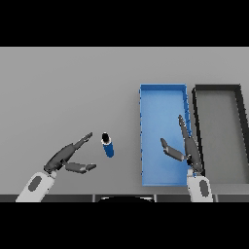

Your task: Pick up the blue pipe and place it into the blue bin.

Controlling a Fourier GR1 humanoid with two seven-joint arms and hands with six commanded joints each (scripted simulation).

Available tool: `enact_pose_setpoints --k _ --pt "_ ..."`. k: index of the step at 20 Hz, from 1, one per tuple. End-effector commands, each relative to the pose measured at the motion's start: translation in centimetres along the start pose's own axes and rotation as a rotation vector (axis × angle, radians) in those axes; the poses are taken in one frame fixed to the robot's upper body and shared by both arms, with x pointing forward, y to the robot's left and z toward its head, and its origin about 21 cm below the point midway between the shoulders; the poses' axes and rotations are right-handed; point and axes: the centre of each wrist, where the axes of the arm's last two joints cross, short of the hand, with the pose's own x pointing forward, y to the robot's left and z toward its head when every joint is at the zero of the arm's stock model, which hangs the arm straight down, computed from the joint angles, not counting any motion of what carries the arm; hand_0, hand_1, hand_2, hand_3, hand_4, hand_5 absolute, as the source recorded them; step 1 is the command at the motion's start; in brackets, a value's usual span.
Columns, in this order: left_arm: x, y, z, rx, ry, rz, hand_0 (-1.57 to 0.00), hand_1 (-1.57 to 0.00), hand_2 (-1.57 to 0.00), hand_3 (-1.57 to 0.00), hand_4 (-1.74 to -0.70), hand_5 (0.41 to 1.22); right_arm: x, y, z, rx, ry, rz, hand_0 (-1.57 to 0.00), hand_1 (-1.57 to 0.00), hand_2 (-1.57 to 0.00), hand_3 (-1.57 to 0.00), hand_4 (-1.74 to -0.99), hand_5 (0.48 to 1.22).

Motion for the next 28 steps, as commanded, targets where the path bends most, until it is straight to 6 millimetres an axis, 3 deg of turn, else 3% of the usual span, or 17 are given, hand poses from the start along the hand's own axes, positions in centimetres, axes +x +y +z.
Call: enact_pose_setpoints --k 1,11,16,19,21,22,23,25,28 --pt "0.1 -0.6 -0.4 -0.012 -0.010 0.005 0.00 0.00 0.00 0.00 -1.14 0.452 -0.1 -0.3 0.0 -0.005 0.002 -0.002 0.00 0.00 0.00 0.00 -1.205 0.618" --pt "-0.1 -4.0 -6.7 -0.027 -0.073 0.050 0.00 0.00 0.00 0.00 -1.12 0.456 0.2 -0.4 0.2 -0.008 0.003 -0.002 0.00 0.00 0.00 0.00 -1.211 0.634" --pt "-0.5 -5.0 -8.1 -0.021 -0.049 0.013 0.00 0.00 0.00 0.00 -1.06 0.420 0.0 -0.7 0.5 -0.011 -0.011 0.007 0.00 0.00 0.00 0.00 -1.214 0.645" --pt "-0.6 -6.0 -8.9 -0.033 -0.084 0.055 0.00 0.00 0.00 0.00 -1.11 0.463 -0.2 -0.7 0.7 -0.018 -0.004 0.017 0.00 0.00 0.00 0.00 -1.207 0.650" --pt "-0.3 -6.6 -9.3 -0.033 -0.115 0.125 0.00 -0.04 -0.15 -0.12 -1.19 0.550 -0.2 -0.7 0.7 -0.014 -0.011 0.017 0.00 0.00 0.00 0.00 -1.213 0.655" --pt "-0.4 -6.7 -9.6 -0.022 -0.113 0.148 -0.01 -0.16 -0.31 -0.28 -1.24 0.613 -0.2 -0.9 0.7 -0.017 -0.012 0.008 0.00 0.00 0.00 0.00 -1.217 0.655" --pt "-0.6 -6.9 -9.8 -0.020 -0.128 0.183 -0.12 -0.32 -0.49 -0.53 -1.28 0.735 -0.4 -0.7 0.8 -0.011 -0.006 0.010 0.00 0.00 0.00 0.00 -1.220 0.656" --pt "-0.6 -6.8 -9.8 -0.004 -0.133 0.205 -0.60 -0.75 -0.87 -0.91 -1.44 0.910 -0.2 -0.7 0.4 -0.014 -0.010 0.008 0.00 0.00 0.00 0.00 -1.219 0.657" --pt "0.0 -7.7 -10.1 -0.018 -0.134 0.204 -1.07 -1.15 -1.21 -1.19 -1.58 1.062 -0.1 -0.7 0.6 -0.012 -0.013 -0.015 0.00 0.00 0.00 0.00 -1.233 0.660"
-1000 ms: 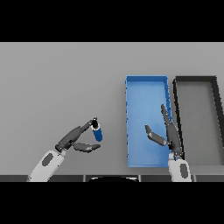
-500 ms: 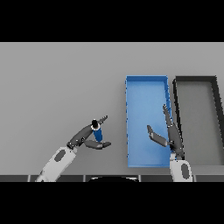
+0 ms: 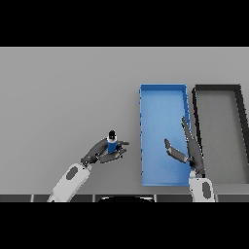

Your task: Pick up the blue pipe and place it into the blue bin.

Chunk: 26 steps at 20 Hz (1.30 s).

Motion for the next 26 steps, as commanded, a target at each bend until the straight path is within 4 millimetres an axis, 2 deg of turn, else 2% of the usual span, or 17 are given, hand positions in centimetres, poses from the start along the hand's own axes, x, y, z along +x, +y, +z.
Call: enact_pose_setpoints --k 1,4,7,10,12,15,18,19,22,25,26 --pt "0.1 -0.3 0.1 -0.002 -0.010 -0.023 -1.17 -1.24 -1.28 -1.27 -1.55 1.094 -0.2 0.2 -0.1 0.001 0.014 0.001 0.00 0.00 0.00 0.00 -1.228 0.656" --pt "0.3 -0.8 0.1 0.005 -0.066 -0.041 -1.37 -1.40 -1.42 -1.42 -1.50 1.156 0.2 0.2 -0.6 0.006 0.009 -0.006 0.00 0.00 0.00 0.00 -1.221 0.638" --pt "1.5 -0.8 -0.3 0.020 -0.133 -0.047 -1.47 -1.48 -1.50 -1.49 -1.48 1.188 0.0 0.2 -0.8 0.004 0.018 -0.010 0.00 0.00 0.00 0.00 -1.219 0.628" --pt "3.6 -0.7 -0.8 0.018 -0.223 -0.032 -1.52 -1.53 -1.53 -1.53 -1.47 1.204 -0.1 -0.1 -0.9 0.002 0.018 0.000 0.00 0.00 0.00 0.00 -1.226 0.636" --pt "4.9 -1.0 -1.1 0.001 -0.249 -0.032 -1.54 -1.54 -1.55 -1.55 -1.47 1.210 -0.1 0.1 -0.5 0.002 0.009 0.019 0.00 0.00 0.00 0.00 -1.213 0.639" --pt "7.3 -1.0 -1.6 -0.038 -0.300 -0.050 -1.55 -1.56 -1.56 -1.56 -1.47 1.215 -0.1 -0.1 -1.0 0.000 0.020 0.032 0.00 0.00 0.00 0.00 -1.184 0.643" --pt "8.4 -1.5 -1.5 -0.075 -0.298 -0.059 -1.56 -1.56 -1.56 -1.56 -1.47 1.218 -0.3 -0.2 -0.2 0.002 0.004 0.047 0.00 0.00 0.00 0.00 -1.161 0.644" --pt "8.8 -1.5 -1.6 -0.079 -0.295 -0.062 -1.56 -1.56 -1.57 -1.57 -1.47 1.219 0.0 -0.3 -0.5 -0.001 0.007 0.041 0.00 0.00 0.00 0.00 -1.158 0.643" --pt "8.5 -2.3 -1.8 -0.087 -0.271 -0.068 -1.57 -1.57 -1.57 -1.57 -1.47 1.220 0.0 -0.2 -0.4 -0.009 0.005 0.045 0.00 0.00 0.00 0.00 -1.145 0.643" --pt "8.5 -1.7 -2.0 -0.079 -0.270 -0.069 -1.57 -1.57 -1.57 -1.57 -1.47 1.220 -0.3 0.3 0.7 -0.043 0.018 0.032 0.00 0.00 0.00 0.00 -1.138 0.643" --pt "8.6 -1.8 -1.9 -0.084 -0.271 -0.076 -1.57 -1.57 -1.57 -1.57 -1.47 1.220 -0.4 0.6 1.1 -0.057 0.023 0.027 0.00 0.00 0.00 0.00 -1.166 0.643"
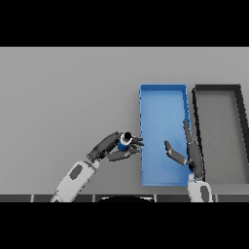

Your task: Pick up the blue pipe and place it into the blue bin.

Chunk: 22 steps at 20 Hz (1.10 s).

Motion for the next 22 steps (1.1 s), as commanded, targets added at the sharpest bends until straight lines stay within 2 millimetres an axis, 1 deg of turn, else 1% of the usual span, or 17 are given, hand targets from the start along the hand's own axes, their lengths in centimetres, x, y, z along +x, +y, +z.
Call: enact_pose_setpoints --k 1,3,4,6,7,8,10,11,12,13,14,17,18,19,20,21,22 --pt "0.3 0.2 0.0 0.004 -0.006 -0.007 -1.57 -1.57 -1.57 -1.57 -1.47 1.220 -0.1 0.3 0.4 -0.016 0.015 -0.009 0.00 0.00 0.00 0.00 -1.188 0.643" --pt "-0.3 -0.1 0.1 -0.005 0.005 -0.010 -1.57 -1.57 -1.57 -1.57 -1.47 1.220 0.1 0.1 0.9 -0.031 0.001 -0.012 0.00 0.00 0.00 0.00 -1.184 0.642" --pt "-0.2 0.2 -0.3 -0.003 0.006 -0.002 -1.57 -1.57 -1.57 -1.57 -1.47 1.220 0.5 0.0 0.7 -0.031 -0.025 -0.017 0.00 0.00 -0.02 0.00 -1.187 0.642" --pt "-0.5 0.0 -0.3 -0.011 0.004 -0.008 -1.57 -1.57 -1.57 -1.57 -1.47 1.221 1.4 -0.8 0.6 0.034 -0.123 -0.174 0.00 -0.01 -0.07 0.00 -1.198 0.641" --pt "-0.3 -0.1 -0.2 -0.021 -0.003 -0.002 -1.57 -1.57 -1.57 -1.57 -1.47 1.221 2.3 -1.0 0.1 0.106 -0.127 -0.238 0.00 -0.02 -0.09 0.00 -1.202 0.624" --pt "-0.1 -0.3 -0.3 -0.020 -0.011 0.003 -1.57 -1.57 -1.57 -1.57 -1.47 1.221 3.3 -1.6 -0.2 0.161 -0.141 -0.269 0.00 -0.03 -0.11 0.00 -1.209 0.609" --pt "0.0 0.3 -0.1 -0.016 -0.021 0.004 -1.57 -1.57 -1.57 -1.57 -1.47 1.221 5.5 -2.9 -1.0 0.283 -0.178 -0.300 0.00 -0.02 -0.12 0.00 -1.224 0.600" --pt "0.1 0.1 -0.2 -0.020 -0.016 0.008 -1.57 -1.57 -1.57 -1.57 -1.47 1.221 6.5 -3.1 -1.5 0.348 -0.191 -0.306 0.00 -0.02 -0.12 0.00 -1.228 0.588" --pt "0.1 -0.1 0.0 -0.025 -0.013 0.011 -1.57 -1.57 -1.57 -1.57 -1.47 1.221 7.8 -2.9 -2.0 0.413 -0.206 -0.303 0.00 -0.01 -0.11 0.00 -1.237 0.577" --pt "0.0 -0.1 -0.3 -0.024 0.002 0.002 -1.57 -1.57 -1.57 -1.57 -1.47 1.221 9.0 -2.8 -2.7 0.464 -0.223 -0.300 0.00 -0.01 -0.11 0.00 -1.247 0.568" --pt "0.1 0.0 0.0 -0.022 0.001 0.004 -1.57 -1.57 -1.57 -1.57 -1.47 1.221 9.7 -2.7 -3.0 0.498 -0.222 -0.284 0.00 -0.01 -0.10 0.00 -1.255 0.560" --pt "0.3 0.1 -0.4 -0.018 0.001 -0.006 -1.57 -1.57 -1.57 -1.57 -1.47 1.221 13.1 -2.0 -4.5 0.602 -0.277 -0.188 0.00 0.00 -0.08 0.00 -1.281 0.558" --pt "0.5 0.4 -0.3 -0.018 -0.002 -0.011 -1.57 -1.57 -1.57 -1.57 -1.47 1.221 13.7 -1.7 -4.7 0.635 -0.290 -0.179 0.00 0.00 -0.07 0.00 -1.291 0.558" --pt "0.1 0.2 -0.1 -0.017 0.009 -0.019 -1.57 -1.57 -1.57 -1.57 -1.47 1.221 14.2 -1.0 -5.0 0.674 -0.298 -0.167 0.00 0.00 -0.05 0.00 -1.296 0.556" --pt "0.4 0.4 -0.3 -0.016 0.001 -0.015 -1.57 -1.57 -1.57 -1.57 -1.47 1.221 14.8 -0.6 -5.2 0.701 -0.321 -0.149 0.00 0.00 -0.04 0.00 -1.298 0.559" --pt "0.2 0.2 -0.4 -0.020 0.004 -0.014 -1.57 -1.57 -1.57 -1.57 -1.47 1.221 15.2 0.2 -5.5 0.736 -0.320 -0.147 0.00 0.00 -0.04 0.00 -1.302 0.559" --pt "0.1 0.4 -0.2 -0.020 -0.001 -0.013 -1.57 -1.57 -1.57 -1.57 -1.47 1.221 15.7 0.3 -5.8 0.762 -0.326 -0.142 0.00 0.00 -0.04 0.00 -1.300 0.560"
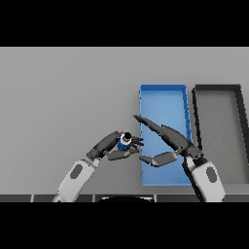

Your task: Pick up the blue pipe and place it into the blue bin.

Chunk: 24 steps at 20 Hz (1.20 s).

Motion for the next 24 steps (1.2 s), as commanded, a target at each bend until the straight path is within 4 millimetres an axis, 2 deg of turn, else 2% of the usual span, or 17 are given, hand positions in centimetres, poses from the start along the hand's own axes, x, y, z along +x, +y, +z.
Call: enact_pose_setpoints --k 1,7,10,13,14,15,17,19,20,21,22,24 --pt "0.0 -0.3 -0.3 -0.011 -0.003 -0.001 -1.57 -1.57 -1.57 -1.57 -1.47 1.221 -0.2 0.3 -0.7 0.033 0.000 -0.013 0.00 0.00 -0.04 0.00 -1.294 0.560" --pt "-0.3 0.0 -0.3 -0.030 0.004 0.046 -1.57 -1.57 -1.57 -1.57 -1.47 1.221 1.4 1.2 -4.7 0.140 -0.023 0.035 -0.01 -0.02 -0.07 0.00 -1.223 0.540" --pt "-0.3 0.0 -0.4 -0.022 0.017 0.018 -1.57 -1.57 -1.57 -1.57 -1.47 1.221 1.4 1.2 -6.1 0.180 0.010 0.049 -0.02 -0.03 -0.08 0.00 -1.186 0.521" --pt "-0.2 0.2 -0.4 -0.018 0.025 0.002 -1.57 -1.57 -1.57 -1.57 -1.47 1.221 1.6 0.9 -7.6 0.208 0.023 0.070 -0.07 -0.11 -0.17 -0.04 -1.204 0.497" --pt "-0.3 0.1 -0.3 -0.016 0.034 -0.003 -1.57 -1.57 -1.57 -1.57 -1.46 1.221 1.4 1.0 -7.8 0.225 0.028 0.072 -0.17 -0.22 -0.26 -0.13 -1.233 0.487" --pt "-0.3 0.2 -0.3 -0.014 0.020 0.011 -1.57 -1.57 -1.57 -1.57 -1.52 1.221 1.5 1.4 -8.2 0.243 0.021 0.073 -0.32 -0.36 -0.38 -0.24 -1.278 0.485" --pt "0.1 0.3 -0.3 -0.022 0.066 -0.005 -1.57 -1.57 -1.57 -1.57 -1.59 1.221 1.2 1.5 -8.6 0.258 0.000 0.068 -0.70 -0.70 -0.74 -0.60 -1.406 0.500" --pt "-0.3 0.2 -0.3 -0.012 0.097 -0.019 -1.57 -1.57 -1.57 -1.57 -1.64 1.221 1.3 2.0 -9.3 0.261 -0.006 0.056 -1.01 -1.02 -1.04 -0.87 -1.514 0.550" --pt "-0.4 0.0 -0.3 -0.016 0.079 0.000 -1.57 -1.57 -1.57 -1.51 -1.66 1.221 1.2 2.3 -9.0 0.270 -0.009 0.033 -1.13 -1.13 -1.15 -0.95 -1.551 0.596" --pt "-0.6 -0.1 -0.2 -0.013 0.047 0.037 -1.57 -1.57 -1.57 -1.52 -1.68 1.221 1.0 2.8 -9.4 0.272 -0.011 0.014 -1.22 -1.22 -1.23 -1.02 -1.581 0.650" --pt "-0.5 -0.1 0.1 -0.015 0.025 0.056 -1.57 -1.57 -1.57 -1.53 -1.69 1.221 1.1 2.5 -9.5 0.264 -0.022 -0.005 -1.29 -1.29 -1.30 -1.10 -1.606 0.765" --pt "-0.1 0.1 -0.5 -0.019 0.020 0.062 -1.57 -1.57 -1.57 -1.49 -1.71 1.221 0.6 2.7 -9.6 0.273 -0.022 -0.013 -1.39 -1.39 -1.40 -1.25 -1.648 0.929"
